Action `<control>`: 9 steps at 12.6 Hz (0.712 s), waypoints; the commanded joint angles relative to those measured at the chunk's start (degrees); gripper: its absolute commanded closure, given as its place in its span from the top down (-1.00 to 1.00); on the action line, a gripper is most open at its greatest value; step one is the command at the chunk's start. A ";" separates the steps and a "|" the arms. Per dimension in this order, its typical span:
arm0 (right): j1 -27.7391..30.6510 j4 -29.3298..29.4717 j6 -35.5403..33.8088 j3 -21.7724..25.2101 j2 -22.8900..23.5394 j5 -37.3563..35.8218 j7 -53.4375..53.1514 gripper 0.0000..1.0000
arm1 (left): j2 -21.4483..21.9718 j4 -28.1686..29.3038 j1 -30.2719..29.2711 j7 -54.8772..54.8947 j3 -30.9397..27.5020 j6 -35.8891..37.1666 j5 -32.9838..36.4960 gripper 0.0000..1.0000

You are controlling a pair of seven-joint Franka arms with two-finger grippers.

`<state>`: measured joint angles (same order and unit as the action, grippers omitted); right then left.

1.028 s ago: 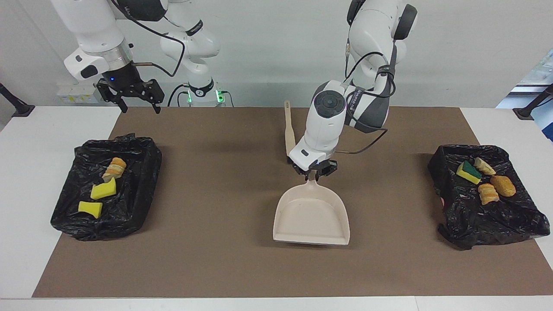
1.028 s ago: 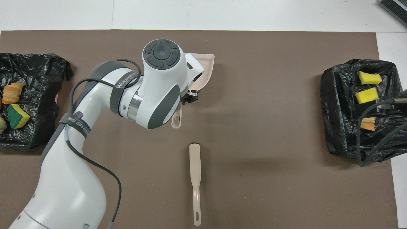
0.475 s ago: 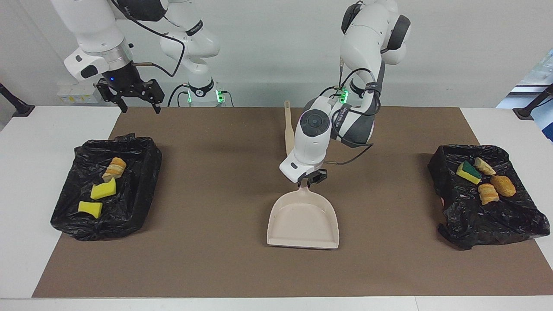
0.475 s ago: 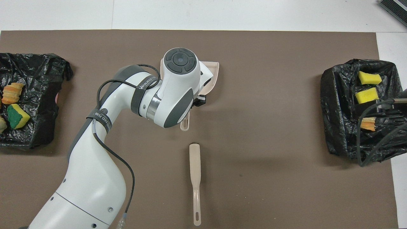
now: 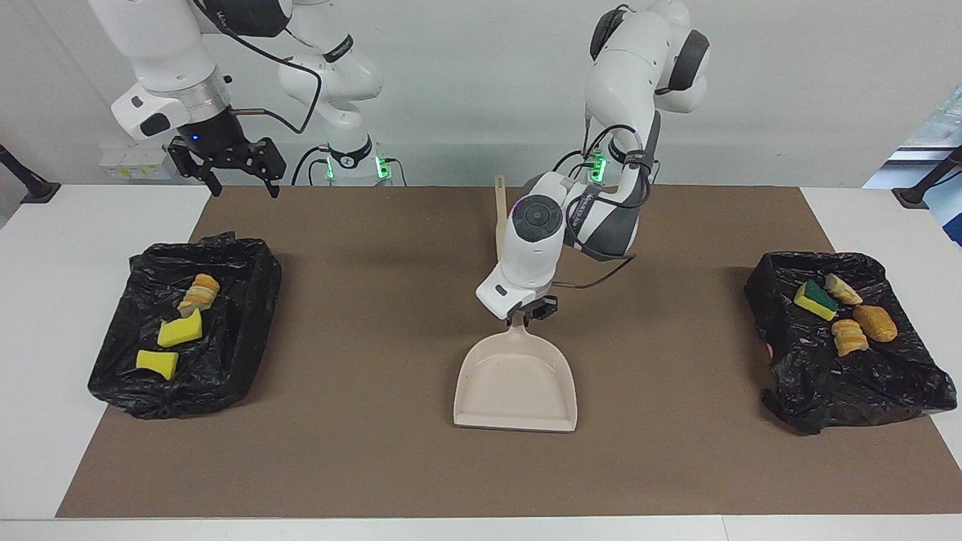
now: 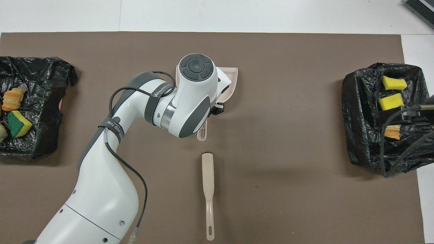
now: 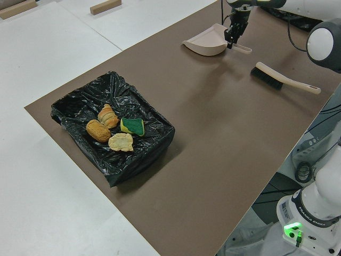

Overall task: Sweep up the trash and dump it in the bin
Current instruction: 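Carry the empty dustpan back and lower it onto the table center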

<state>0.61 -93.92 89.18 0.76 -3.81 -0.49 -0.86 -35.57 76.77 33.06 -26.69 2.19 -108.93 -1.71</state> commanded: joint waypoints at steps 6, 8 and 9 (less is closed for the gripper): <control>-0.08 0.67 -0.93 0.11 0.20 -0.04 -0.99 1.00 | 0.41 -1.19 1.48 -1.00 -1.66 0.74 2.41 0.54; -0.08 0.67 -0.93 0.11 0.20 -0.13 -0.99 1.00 | 3.47 -0.31 0.86 -0.56 -1.92 0.65 4.16 1.00; -0.08 0.67 -0.93 0.11 0.20 -0.13 -0.99 1.00 | 5.93 2.22 -0.01 -0.21 -2.10 0.48 4.26 1.00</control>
<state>0.61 -93.92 89.18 0.76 -3.81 -0.49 -0.86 -34.09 75.90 33.50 -26.82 0.89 -108.89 1.17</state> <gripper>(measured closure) 0.000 0.093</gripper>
